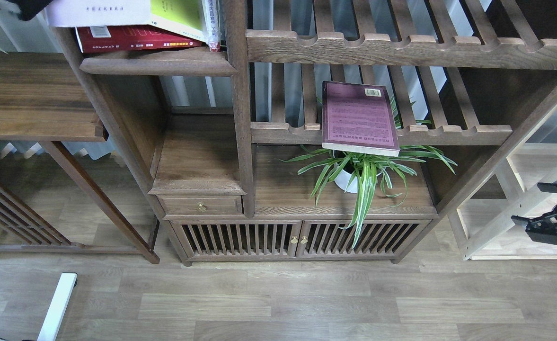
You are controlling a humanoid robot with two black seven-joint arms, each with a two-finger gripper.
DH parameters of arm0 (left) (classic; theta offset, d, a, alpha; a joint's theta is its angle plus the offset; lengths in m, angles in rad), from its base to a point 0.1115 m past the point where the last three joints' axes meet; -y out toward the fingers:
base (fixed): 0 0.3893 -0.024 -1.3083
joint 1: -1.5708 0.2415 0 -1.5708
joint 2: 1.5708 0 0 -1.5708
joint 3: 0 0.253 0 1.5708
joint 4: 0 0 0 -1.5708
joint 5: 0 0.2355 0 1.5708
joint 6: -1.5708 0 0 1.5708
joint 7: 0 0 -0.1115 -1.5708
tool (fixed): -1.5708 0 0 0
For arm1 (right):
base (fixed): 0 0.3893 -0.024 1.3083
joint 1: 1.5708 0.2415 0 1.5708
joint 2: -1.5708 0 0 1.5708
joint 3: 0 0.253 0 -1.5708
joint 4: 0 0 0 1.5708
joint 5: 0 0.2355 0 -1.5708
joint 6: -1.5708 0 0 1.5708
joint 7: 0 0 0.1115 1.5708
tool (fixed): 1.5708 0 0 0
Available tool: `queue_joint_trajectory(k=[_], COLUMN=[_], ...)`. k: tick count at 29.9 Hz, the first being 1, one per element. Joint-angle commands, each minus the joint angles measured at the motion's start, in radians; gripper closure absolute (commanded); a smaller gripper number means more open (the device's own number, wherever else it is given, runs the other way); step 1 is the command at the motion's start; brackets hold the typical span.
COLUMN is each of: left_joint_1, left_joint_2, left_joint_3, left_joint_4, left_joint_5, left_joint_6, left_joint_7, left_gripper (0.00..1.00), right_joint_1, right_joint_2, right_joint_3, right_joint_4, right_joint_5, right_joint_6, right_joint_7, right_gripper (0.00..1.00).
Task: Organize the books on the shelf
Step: 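Push the white book into the top shelf with the left gripper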
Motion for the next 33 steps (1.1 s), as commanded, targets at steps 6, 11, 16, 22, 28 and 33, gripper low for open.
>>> queue_joint_trajectory(k=[6,11,16,22,28,33], left_joint_1=[-0.016,-0.017,-0.031,-0.039,-0.033,-0.016], left_joint_2=[-0.092,-0.203,-0.335,-0.476,-0.561,-0.645], left_joint_3=[-0.002,-0.007,-0.007,-0.008,0.012,0.015], left_joint_4=[0.004,0.030,0.099,0.224,0.288,0.351], left_joint_5=[0.094,0.215,0.327,0.479,0.537,0.591], left_joint_6=[0.230,0.365,0.434,0.474,0.578,0.666], left_joint_7=[-0.012,-0.031,-0.045,-0.081,-0.109,-0.132], left_gripper=[1.00,1.00,1.00,1.00,1.00,1.00], right_joint_1=[0.002,0.000,0.000,0.000,-0.001,-0.003], right_joint_2=[0.003,0.003,0.000,-0.003,-0.003,0.002], right_joint_3=[0.002,0.015,0.020,0.022,0.022,0.022], right_joint_4=[0.000,0.000,0.000,0.000,0.000,0.000], right_joint_5=[0.000,0.000,0.000,0.002,0.002,0.003], right_joint_6=[-0.001,-0.001,0.000,0.000,-0.001,-0.010], right_joint_7=[0.000,0.000,0.000,0.000,0.000,0.000], right_gripper=[0.00,0.00,0.00,0.00,0.00,0.00])
